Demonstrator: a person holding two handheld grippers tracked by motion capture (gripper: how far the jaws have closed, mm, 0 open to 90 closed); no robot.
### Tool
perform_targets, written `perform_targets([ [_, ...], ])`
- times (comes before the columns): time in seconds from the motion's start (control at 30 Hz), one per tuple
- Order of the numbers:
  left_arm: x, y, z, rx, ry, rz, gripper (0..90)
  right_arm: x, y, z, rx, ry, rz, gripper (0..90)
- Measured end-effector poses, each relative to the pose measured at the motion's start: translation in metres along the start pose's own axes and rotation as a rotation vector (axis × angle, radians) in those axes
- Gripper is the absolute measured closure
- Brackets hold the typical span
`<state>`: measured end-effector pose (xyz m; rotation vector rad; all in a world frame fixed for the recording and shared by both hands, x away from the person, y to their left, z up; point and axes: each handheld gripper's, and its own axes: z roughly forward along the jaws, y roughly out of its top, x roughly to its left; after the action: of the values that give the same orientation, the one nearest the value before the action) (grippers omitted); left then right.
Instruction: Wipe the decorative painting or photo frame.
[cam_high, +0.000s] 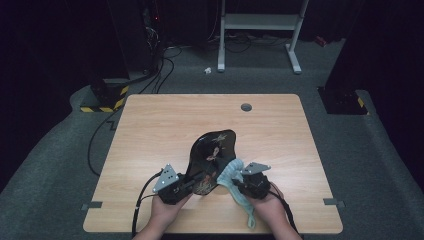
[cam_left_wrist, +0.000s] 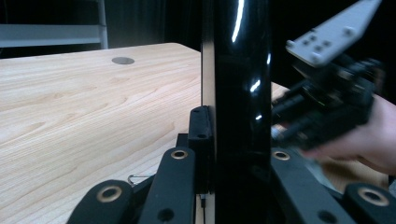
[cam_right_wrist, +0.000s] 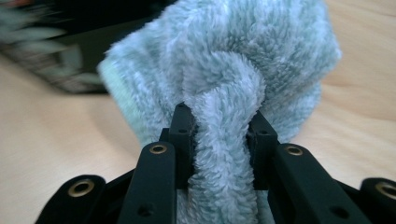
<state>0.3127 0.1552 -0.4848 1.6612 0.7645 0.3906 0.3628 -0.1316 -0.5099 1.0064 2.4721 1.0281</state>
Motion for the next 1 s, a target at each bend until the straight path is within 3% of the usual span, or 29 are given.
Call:
perform_targets([
  [0.13, 0.001, 0.0, 0.0, 0.0, -0.007, -0.002, 80.0, -0.025, 0.008, 0.007, -0.005, -0.056, 0.074, 69.4],
  [0.2, 0.002, 0.0, 0.001, -0.002, -0.005, -0.002, 80.0, -0.03, 0.011, 0.009, -0.007, -0.054, 0.08, 69.5],
  [0.27, 0.002, 0.0, 0.001, -0.003, -0.005, -0.001, 80.0, -0.025, 0.011, 0.01, -0.004, -0.041, 0.057, 70.0],
  [0.4, 0.002, 0.0, 0.001, -0.004, -0.007, -0.004, 80.1, -0.001, 0.006, 0.006, -0.002, -0.028, -0.012, 70.2],
  [0.67, 0.003, 0.0, 0.002, -0.007, -0.012, -0.007, 80.2, 0.005, 0.0, 0.0, -0.004, 0.033, 0.005, 70.1],
  [0.77, 0.003, 0.0, 0.002, -0.007, -0.011, -0.006, 80.1, 0.014, 0.001, -0.002, -0.006, 0.092, -0.031, 70.0],
  [0.83, 0.003, 0.0, 0.002, -0.004, -0.011, -0.006, 80.1, 0.023, 0.0, -0.004, -0.005, 0.063, -0.08, 69.8],
  [0.87, 0.003, 0.0, 0.002, -0.003, -0.01, -0.005, 80.1, 0.023, -0.001, -0.006, -0.01, 0.056, -0.079, 69.5],
  [1.0, 0.003, 0.0, 0.002, 0.004, -0.004, 0.005, 77.4, 0.008, -0.006, -0.021, -0.048, 0.024, -0.015, 69.0],
])
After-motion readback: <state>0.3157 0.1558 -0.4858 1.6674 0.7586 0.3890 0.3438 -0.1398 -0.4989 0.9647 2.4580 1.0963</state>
